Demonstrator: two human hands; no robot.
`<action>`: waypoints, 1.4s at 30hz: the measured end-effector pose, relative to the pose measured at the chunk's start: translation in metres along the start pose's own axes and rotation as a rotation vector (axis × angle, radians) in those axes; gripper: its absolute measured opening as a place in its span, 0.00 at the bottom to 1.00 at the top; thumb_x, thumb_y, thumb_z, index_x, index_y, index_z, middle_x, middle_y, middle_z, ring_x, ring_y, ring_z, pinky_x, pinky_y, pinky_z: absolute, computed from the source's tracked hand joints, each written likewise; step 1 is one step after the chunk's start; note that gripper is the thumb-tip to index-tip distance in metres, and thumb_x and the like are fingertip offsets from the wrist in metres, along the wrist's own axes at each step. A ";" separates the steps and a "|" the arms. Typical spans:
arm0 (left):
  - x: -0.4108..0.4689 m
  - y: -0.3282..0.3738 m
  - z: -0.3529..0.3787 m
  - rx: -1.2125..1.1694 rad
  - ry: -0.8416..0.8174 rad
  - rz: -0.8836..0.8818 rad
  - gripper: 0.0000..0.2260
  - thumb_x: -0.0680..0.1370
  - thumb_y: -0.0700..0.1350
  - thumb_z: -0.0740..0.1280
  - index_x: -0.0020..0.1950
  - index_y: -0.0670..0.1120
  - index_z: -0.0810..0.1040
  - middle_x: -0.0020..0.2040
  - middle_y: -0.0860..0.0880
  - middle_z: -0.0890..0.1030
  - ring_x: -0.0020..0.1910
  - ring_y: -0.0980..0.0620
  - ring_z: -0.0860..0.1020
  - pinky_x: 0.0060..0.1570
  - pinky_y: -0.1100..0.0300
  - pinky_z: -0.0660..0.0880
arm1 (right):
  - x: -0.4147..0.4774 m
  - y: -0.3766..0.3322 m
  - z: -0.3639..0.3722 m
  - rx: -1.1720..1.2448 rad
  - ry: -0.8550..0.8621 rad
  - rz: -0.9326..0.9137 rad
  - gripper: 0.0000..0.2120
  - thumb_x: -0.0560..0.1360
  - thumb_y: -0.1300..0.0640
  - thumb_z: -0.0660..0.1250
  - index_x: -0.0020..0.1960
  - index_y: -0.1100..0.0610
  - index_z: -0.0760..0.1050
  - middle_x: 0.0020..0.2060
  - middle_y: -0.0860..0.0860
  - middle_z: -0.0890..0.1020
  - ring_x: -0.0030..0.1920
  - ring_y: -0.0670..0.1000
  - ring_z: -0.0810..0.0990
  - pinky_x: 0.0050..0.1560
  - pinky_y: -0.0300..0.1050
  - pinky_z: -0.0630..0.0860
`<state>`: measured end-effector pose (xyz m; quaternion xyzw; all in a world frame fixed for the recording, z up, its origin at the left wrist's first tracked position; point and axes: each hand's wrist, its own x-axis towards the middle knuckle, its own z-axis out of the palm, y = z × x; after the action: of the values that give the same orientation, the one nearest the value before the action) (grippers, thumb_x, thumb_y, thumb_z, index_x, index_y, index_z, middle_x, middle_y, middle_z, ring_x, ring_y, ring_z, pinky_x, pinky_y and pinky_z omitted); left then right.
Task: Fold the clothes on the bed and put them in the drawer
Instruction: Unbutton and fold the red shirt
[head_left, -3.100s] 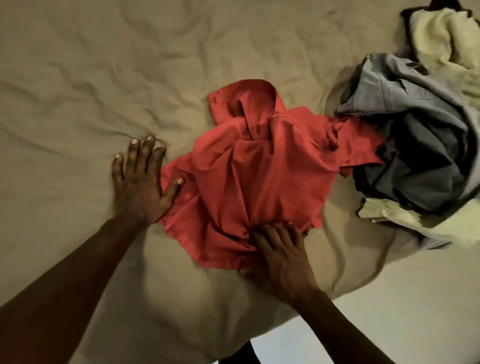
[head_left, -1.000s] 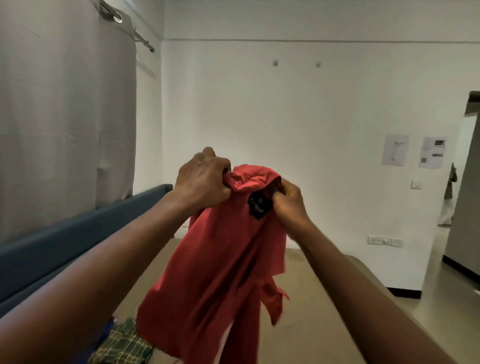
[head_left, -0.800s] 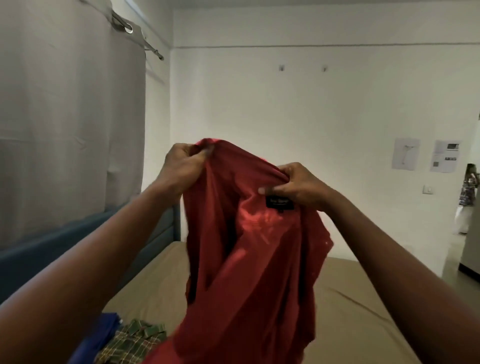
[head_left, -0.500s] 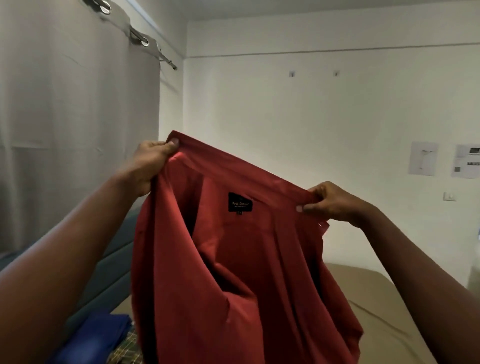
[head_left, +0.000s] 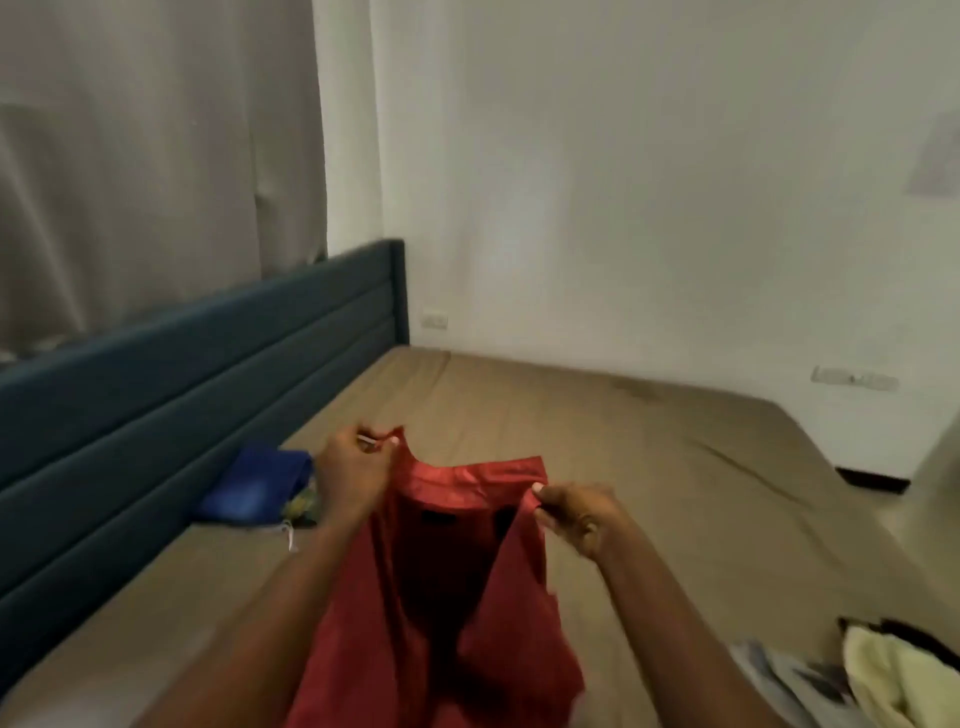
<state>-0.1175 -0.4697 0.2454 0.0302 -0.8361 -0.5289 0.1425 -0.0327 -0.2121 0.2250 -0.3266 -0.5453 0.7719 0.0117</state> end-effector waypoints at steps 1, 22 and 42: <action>-0.028 -0.026 0.013 0.015 -0.053 0.024 0.08 0.72 0.47 0.78 0.41 0.50 0.79 0.36 0.52 0.84 0.39 0.49 0.83 0.40 0.54 0.76 | 0.005 0.041 0.007 0.100 -0.001 0.085 0.07 0.74 0.74 0.70 0.41 0.66 0.77 0.28 0.55 0.81 0.30 0.49 0.81 0.26 0.41 0.80; -0.135 -0.170 -0.008 0.053 -0.237 -0.210 0.05 0.71 0.50 0.78 0.41 0.52 0.84 0.34 0.56 0.84 0.35 0.56 0.83 0.41 0.52 0.81 | -0.037 0.236 0.092 0.337 0.027 0.356 0.09 0.80 0.66 0.68 0.40 0.63 0.76 0.28 0.54 0.79 0.25 0.46 0.79 0.28 0.38 0.80; -0.093 -0.200 -0.030 -0.017 -0.627 -0.136 0.08 0.73 0.38 0.77 0.46 0.51 0.88 0.41 0.57 0.87 0.42 0.62 0.84 0.50 0.59 0.82 | -0.043 0.255 0.149 0.278 0.200 0.214 0.13 0.77 0.77 0.65 0.39 0.63 0.74 0.35 0.56 0.82 0.37 0.51 0.83 0.39 0.41 0.84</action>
<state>-0.0404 -0.5652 0.0599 -0.0795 -0.8309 -0.5277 -0.1573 0.0102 -0.4557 0.0585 -0.4530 -0.3916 0.8004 0.0287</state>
